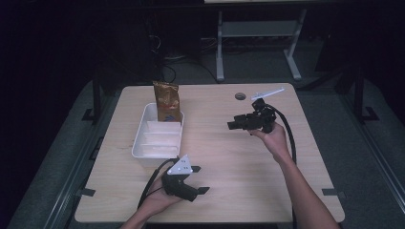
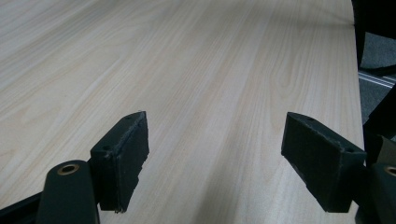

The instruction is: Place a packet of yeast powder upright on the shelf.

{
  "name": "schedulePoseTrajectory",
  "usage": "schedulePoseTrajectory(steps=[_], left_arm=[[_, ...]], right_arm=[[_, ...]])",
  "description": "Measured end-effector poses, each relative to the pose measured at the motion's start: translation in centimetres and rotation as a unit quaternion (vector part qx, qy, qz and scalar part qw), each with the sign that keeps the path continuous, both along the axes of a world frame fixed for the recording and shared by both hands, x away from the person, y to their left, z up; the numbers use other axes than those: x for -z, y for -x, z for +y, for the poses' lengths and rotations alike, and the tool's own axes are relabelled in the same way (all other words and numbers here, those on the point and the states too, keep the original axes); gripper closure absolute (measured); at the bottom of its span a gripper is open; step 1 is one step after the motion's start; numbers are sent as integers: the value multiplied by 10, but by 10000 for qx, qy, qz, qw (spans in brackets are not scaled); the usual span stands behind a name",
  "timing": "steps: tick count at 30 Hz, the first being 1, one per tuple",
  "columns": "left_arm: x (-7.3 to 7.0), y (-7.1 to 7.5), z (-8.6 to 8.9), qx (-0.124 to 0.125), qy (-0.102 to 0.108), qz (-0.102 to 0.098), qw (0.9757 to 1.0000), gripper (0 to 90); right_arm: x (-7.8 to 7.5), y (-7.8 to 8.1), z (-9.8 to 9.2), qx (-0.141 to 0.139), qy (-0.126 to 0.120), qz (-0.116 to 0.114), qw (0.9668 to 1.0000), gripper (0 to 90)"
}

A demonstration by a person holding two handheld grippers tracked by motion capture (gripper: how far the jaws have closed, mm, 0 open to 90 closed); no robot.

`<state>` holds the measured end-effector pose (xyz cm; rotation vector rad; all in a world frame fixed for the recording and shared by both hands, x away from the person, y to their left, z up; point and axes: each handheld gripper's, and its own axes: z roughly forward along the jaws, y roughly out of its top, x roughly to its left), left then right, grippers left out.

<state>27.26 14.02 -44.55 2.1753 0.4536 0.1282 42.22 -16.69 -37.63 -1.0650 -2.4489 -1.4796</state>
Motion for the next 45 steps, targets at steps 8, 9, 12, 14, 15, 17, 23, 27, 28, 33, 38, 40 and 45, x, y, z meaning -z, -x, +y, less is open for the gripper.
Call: schedulePoseTrajectory(steps=[8, 9, 12, 14, 15, 17, 23, 27, 28, 33, 38, 40, 45], left_arm=[[0, 0, 0, -9, -9, 1, 10000, 220], [0, 0, 0, -11, -12, 0, 10000, 219], [0, 0, -1, -14, -8, -10, 10000, 217], [0, 0, 0, -23, -6, -9, 10000, 216], [0, 0, 0, -23, -6, -9, 10000, 215], [0, -1, 0, -32, -7, -5, 10000, 214], [0, -1, -1, -37, -11, -5, 10000, 211], [0, -1, 0, -44, -10, -7, 10000, 211], [0, -1, 0, -44, -10, -7, 10000, 211], [0, -1, -1, -50, -15, -9, 10000, 210], [-1, -1, -1, -50, -20, -18, 10000, 210], [-1, -1, 0, -52, -33, -24, 10000, 209], [-1, -1, -1, -54, -48, -25, 10000, 209]], right_arm=[[7, 10, -9, 20, 13, 61, 10000, 407], [9, 12, -12, 40, 9, 81, 10000, 405], [11, 15, -15, 58, 37, 71, 10000, 405], [12, 17, -17, 59, 40, 80, 9999, 404], [12, 19, -19, 68, 45, 87, 9999, 404], [13, 20, -20, 73, 48, 92, 9999, 404], [15, 30, -31, 123, 55, 107, 9999, 403], [18, 35, -37, 160, 55, 116, 9998, 401], [19, 36, -38, 158, 66, 145, 9997, 397], [21, 43, -43, 171, 61, 133, 9997, 398], [23, 47, -46, 173, 78, 156, 9997, 398], [25, 50, -47, 163, 92, 193, 9996, 395], [28, 56, -50, 160, 93, 168, 9997, 395]])
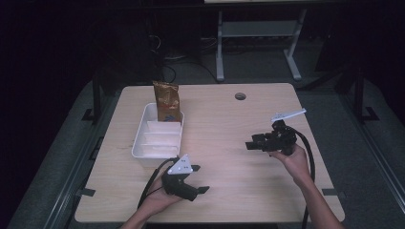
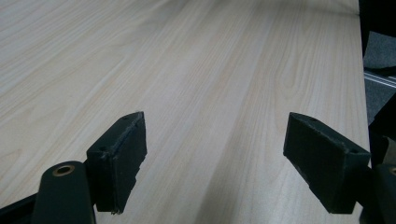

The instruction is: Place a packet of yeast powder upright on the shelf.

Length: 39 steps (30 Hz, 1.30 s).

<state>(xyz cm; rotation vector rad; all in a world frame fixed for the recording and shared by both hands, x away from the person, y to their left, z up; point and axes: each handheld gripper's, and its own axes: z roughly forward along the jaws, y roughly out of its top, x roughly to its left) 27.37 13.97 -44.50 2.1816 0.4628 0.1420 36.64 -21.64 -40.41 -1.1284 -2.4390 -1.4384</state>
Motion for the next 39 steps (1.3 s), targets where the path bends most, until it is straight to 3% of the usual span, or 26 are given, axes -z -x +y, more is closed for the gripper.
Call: schedulePoseTrajectory(steps=[39], left_arm=[[1, 1, -1, -10, -59, 5, 10000, 210]], right_arm=[[35, 50, -24, 45, 162, 205, 9996, 379]])
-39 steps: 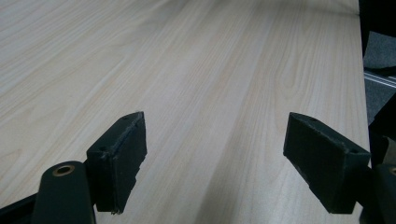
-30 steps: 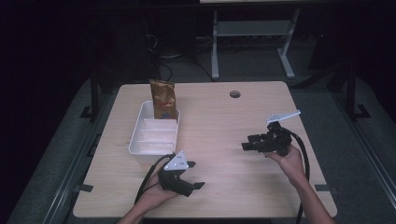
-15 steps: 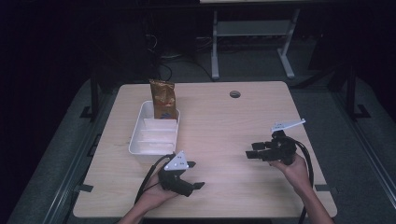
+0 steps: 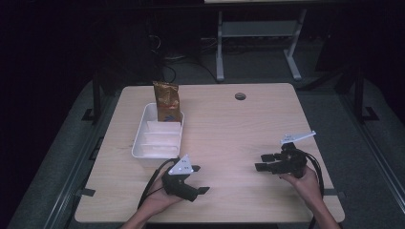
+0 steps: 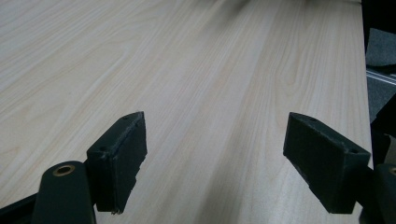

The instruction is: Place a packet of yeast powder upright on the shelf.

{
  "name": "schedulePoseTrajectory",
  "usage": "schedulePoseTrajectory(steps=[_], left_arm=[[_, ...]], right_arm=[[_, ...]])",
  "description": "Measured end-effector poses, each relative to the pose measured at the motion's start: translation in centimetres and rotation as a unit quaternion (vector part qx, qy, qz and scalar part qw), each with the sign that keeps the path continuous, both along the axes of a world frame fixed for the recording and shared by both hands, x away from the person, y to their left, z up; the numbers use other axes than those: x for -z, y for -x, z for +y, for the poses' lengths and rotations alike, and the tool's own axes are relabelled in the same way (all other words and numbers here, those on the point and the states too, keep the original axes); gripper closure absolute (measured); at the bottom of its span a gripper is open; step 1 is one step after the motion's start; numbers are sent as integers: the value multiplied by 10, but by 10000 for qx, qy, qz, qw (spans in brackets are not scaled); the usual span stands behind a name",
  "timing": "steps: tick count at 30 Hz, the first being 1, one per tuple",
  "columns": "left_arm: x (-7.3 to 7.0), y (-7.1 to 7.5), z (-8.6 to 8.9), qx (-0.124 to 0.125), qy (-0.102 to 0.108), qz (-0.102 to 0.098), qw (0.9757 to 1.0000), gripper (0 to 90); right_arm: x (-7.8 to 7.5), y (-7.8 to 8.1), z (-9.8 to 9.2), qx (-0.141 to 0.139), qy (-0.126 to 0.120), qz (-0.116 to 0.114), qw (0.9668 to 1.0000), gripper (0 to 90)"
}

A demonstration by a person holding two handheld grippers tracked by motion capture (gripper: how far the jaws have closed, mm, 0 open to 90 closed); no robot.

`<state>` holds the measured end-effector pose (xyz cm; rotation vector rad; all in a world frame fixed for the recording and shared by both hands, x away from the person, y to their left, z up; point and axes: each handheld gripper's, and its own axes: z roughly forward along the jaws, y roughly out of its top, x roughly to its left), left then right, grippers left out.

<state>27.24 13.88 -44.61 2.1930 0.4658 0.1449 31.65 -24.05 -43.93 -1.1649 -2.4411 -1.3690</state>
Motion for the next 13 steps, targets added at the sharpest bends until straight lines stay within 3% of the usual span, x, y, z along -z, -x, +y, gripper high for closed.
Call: schedulePoseTrajectory(steps=[13], left_arm=[[1, 3, 2, 15, 8, 8, 10000, 211]], right_arm=[[7, 14, -7, 142, -150, -130, 9997, 347]])
